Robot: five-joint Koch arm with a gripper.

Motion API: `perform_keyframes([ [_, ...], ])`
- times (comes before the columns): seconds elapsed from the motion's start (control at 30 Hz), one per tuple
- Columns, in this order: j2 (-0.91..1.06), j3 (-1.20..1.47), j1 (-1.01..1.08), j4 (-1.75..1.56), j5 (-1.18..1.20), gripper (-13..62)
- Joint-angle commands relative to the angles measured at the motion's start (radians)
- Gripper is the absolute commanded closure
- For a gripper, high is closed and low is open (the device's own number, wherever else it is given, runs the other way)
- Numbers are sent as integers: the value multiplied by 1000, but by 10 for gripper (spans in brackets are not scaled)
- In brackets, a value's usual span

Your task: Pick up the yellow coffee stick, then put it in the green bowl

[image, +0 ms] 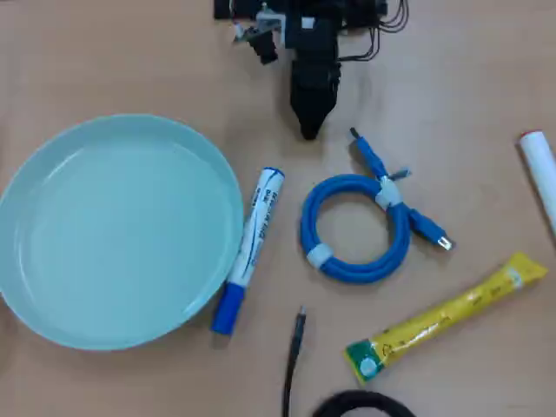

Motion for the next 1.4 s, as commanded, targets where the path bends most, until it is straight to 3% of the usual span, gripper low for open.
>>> perform_keyframes([
  [0.0, 101, 94, -9, 57, -28, 499],
  [0.53, 101, 86, -9, 61, -25, 496],
  [1.37, 100, -179, -80, 353, -25, 494],
])
